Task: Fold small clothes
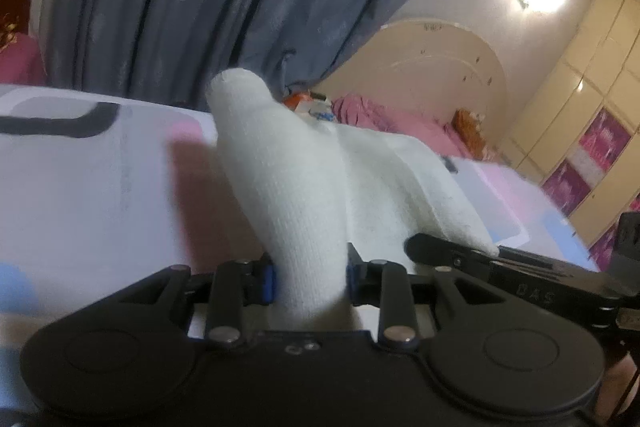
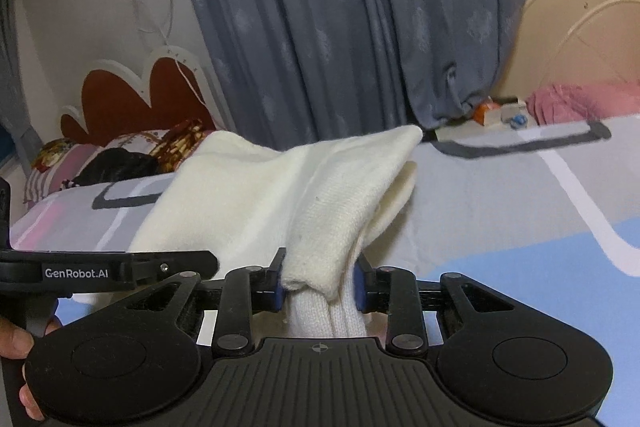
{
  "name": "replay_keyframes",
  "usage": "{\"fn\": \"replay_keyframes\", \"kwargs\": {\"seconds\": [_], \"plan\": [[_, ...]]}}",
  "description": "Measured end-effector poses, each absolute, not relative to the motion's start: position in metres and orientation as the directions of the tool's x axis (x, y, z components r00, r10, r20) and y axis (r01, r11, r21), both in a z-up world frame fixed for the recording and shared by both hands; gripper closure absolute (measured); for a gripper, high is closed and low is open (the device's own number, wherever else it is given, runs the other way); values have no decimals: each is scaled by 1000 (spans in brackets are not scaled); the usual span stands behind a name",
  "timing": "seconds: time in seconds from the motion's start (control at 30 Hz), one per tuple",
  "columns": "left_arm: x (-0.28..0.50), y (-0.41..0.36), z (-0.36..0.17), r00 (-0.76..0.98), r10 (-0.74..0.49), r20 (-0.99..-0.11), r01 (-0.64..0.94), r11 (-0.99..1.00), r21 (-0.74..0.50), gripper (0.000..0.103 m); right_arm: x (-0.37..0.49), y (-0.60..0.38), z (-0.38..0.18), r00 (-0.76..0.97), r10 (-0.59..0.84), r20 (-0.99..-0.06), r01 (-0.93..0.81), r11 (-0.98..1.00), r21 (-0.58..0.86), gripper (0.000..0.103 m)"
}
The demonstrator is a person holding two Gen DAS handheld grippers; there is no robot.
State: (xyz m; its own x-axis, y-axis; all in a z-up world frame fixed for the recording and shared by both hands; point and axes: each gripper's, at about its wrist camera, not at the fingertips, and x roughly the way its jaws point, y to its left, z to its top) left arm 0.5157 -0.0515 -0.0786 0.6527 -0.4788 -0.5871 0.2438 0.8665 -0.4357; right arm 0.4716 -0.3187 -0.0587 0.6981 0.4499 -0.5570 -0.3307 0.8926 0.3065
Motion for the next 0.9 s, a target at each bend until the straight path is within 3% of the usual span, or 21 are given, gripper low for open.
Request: {"fn": "replay_keyframes", "kwargs": {"seconds": [0.57,0.83,0.9], "plan": [[436,129,-42,688,-346,-638,107,918,-383,74,424,-132,-32,582,621,-525,-473,784,403,73],[418,179,-71,662,-340,-668,45,907,-418,74,422,-68,-56,500,661,-559,-492,749,444,73],[418,186,-84,653,-340,-677,34,906,-422,70,422,-61,-67,482,658,-579,-483,751,450,73]]}}
